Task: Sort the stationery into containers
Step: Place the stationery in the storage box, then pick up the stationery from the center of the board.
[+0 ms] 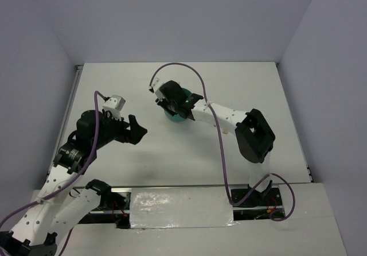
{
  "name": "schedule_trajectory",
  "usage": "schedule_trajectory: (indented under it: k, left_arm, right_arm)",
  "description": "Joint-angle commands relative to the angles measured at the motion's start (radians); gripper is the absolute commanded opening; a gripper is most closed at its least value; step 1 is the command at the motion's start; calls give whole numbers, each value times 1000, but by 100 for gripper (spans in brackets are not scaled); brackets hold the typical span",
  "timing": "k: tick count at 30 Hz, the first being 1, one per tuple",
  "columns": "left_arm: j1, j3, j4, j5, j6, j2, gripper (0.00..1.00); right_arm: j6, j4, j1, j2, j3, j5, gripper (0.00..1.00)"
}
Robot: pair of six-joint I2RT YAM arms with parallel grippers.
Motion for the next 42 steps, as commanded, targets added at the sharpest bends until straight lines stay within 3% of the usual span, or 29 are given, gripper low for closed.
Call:
schedule_trajectory:
  k: [1, 8, 13, 17, 23, 26, 29, 33, 42]
  left_arm:
    - [-3, -5, 45, 31, 19, -15, 99]
    - [-3, -5, 48, 40, 22, -24, 99]
    - [-3, -5, 48, 38, 23, -27, 99]
    - [-3, -3, 44, 19, 19, -35, 99]
    - [-2, 1, 18, -101, -7, -44, 99]
    - [-2, 9, -15, -237, -38, -57, 99]
    - [-2, 17, -50, -380, -73, -76, 99]
    - [-2, 21, -73, -469, -98, -91, 99]
    - [-2, 23, -76, -469, -96, -71, 99]
  right_arm:
    - [-7, 7, 2, -4, 48, -3, 39]
    - [-1, 2, 3, -15, 58, -20, 48]
    - [19, 2, 5, -47, 47, -30, 48]
    - [112, 14, -4, -195, -23, -63, 49]
    - [569, 10, -130, -516, -374, 55, 60]
    - [710, -33, -216, -651, -535, 173, 66]
    - [737, -59, -381, -722, -660, 97, 67]
    - [686, -62, -524, -682, -708, -3, 66]
    - [645, -24, -557, -471, -660, -46, 62]
